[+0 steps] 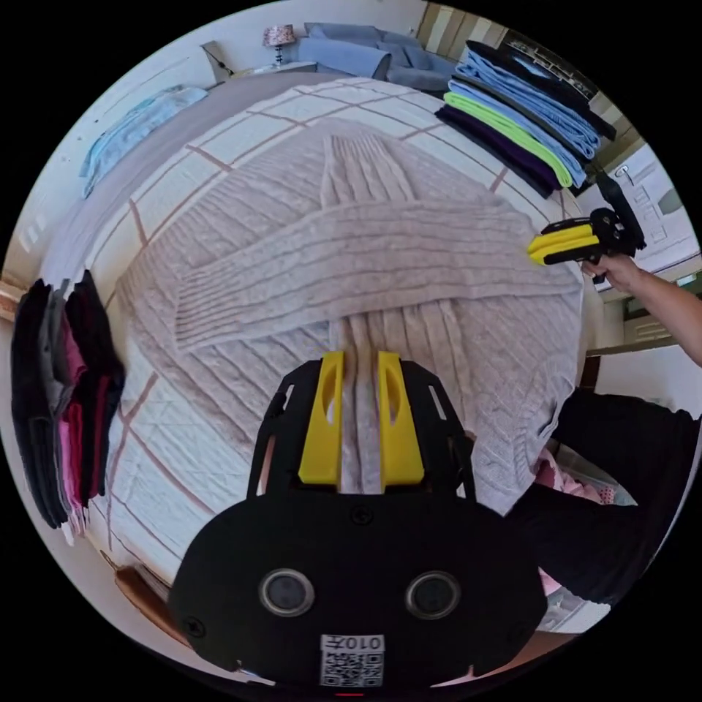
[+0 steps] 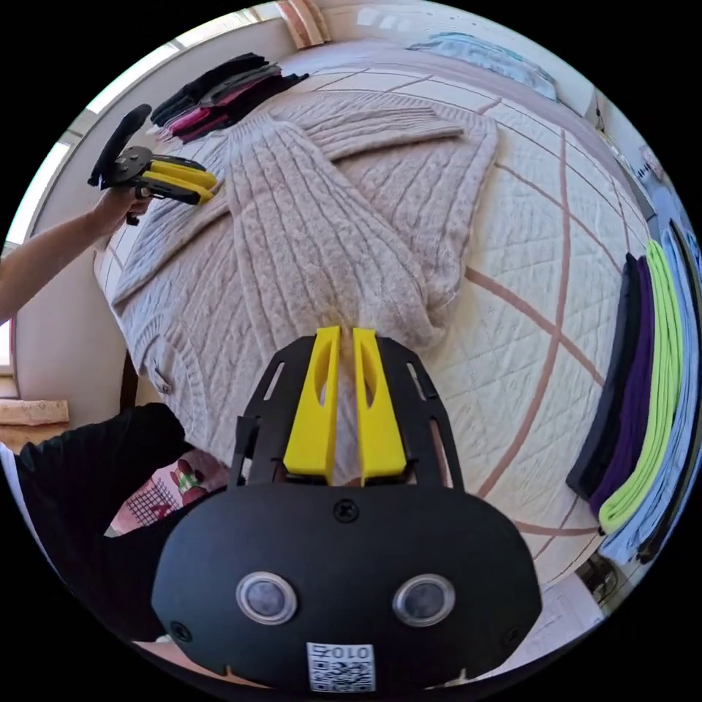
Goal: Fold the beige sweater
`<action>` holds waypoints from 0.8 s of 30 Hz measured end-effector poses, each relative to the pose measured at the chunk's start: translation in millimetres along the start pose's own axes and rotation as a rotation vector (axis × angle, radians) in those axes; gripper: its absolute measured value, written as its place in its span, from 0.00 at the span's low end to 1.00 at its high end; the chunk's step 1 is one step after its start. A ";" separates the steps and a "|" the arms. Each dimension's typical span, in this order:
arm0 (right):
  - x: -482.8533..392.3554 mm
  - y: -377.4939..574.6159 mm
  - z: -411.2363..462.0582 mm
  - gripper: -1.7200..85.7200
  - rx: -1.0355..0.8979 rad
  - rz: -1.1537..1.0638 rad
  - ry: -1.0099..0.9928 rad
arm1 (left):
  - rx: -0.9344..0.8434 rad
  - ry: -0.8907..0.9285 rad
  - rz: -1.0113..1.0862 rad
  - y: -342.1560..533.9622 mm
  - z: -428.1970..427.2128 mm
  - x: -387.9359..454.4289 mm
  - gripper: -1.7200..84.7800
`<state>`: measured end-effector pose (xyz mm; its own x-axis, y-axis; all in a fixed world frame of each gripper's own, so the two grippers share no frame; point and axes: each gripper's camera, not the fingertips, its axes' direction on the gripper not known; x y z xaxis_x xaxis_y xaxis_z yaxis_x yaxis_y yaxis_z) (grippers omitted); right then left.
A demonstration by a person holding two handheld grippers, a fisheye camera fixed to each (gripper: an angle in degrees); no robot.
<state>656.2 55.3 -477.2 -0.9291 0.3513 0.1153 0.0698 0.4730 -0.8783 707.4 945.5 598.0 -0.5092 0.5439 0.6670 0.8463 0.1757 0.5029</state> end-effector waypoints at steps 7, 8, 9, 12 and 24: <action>-73.1 22.0 -49.9 0.12 0.026 -0.420 0.198 | 0.068 -0.266 0.256 42.8 -39.4 69.6 0.14; -90.8 33.3 -46.3 0.12 -0.021 -0.529 0.211 | 0.041 -0.292 0.312 49.5 -39.3 81.5 0.14; -99.3 39.0 -42.4 0.13 -0.051 -0.577 0.220 | -0.015 -0.310 0.417 64.1 -35.6 105.3 0.15; -135.1 64.0 -16.4 0.13 -0.181 -0.796 0.276 | -0.113 -0.297 0.634 101.7 -15.9 163.5 0.15; -173.7 33.8 18.9 0.10 -0.265 -0.880 0.346 | -0.237 -0.293 0.646 126.7 57.6 206.0 0.12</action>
<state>813.1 -4.9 -535.7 -0.5332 -0.0161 0.8459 -0.4784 0.8304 -0.2857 718.7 1127.1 767.4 0.1687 0.6812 0.7124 0.8896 -0.4165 0.1875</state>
